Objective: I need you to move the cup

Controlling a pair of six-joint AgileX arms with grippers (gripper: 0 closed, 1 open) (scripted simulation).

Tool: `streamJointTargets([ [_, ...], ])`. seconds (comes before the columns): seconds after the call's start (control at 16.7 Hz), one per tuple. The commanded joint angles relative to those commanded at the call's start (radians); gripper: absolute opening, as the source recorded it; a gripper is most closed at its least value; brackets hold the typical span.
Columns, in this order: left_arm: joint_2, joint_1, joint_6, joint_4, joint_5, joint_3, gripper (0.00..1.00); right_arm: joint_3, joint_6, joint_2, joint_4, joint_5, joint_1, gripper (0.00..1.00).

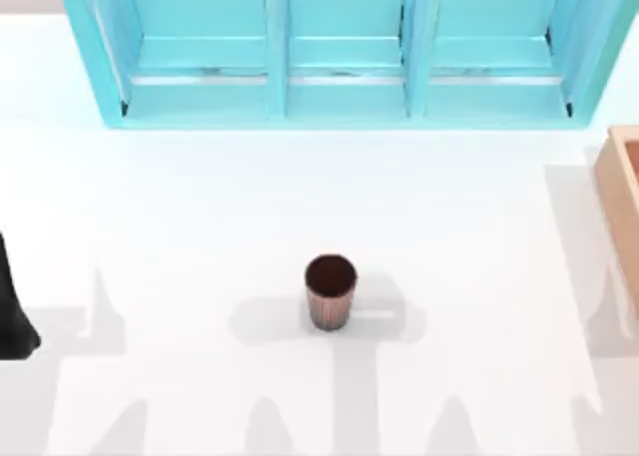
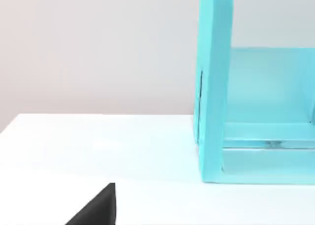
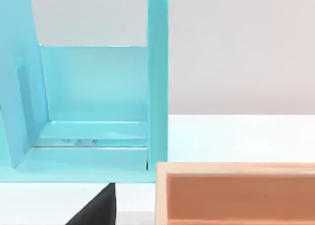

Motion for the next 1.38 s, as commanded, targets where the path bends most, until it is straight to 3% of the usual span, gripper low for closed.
streamJointTargets([
  [0.3,0.059,-0.006,-0.037,-0.046,-0.009,0.058,1.0,0.0,0.0,0.0,0.0,0.0,0.0,1.0],
  [0.54,0.287,-0.028,-0.159,-0.201,-0.04,0.268,1.0,0.0,0.0,0.0,0.0,0.0,0.0,1.0],
  [0.96,1.046,-0.154,-0.444,-0.636,-0.093,0.838,1.0,0.0,0.0,0.0,0.0,0.0,0.0,1.0],
  [1.38,1.726,-0.397,-0.667,-1.094,-0.082,1.43,1.0,0.0,0.0,0.0,0.0,0.0,0.0,1.0],
])
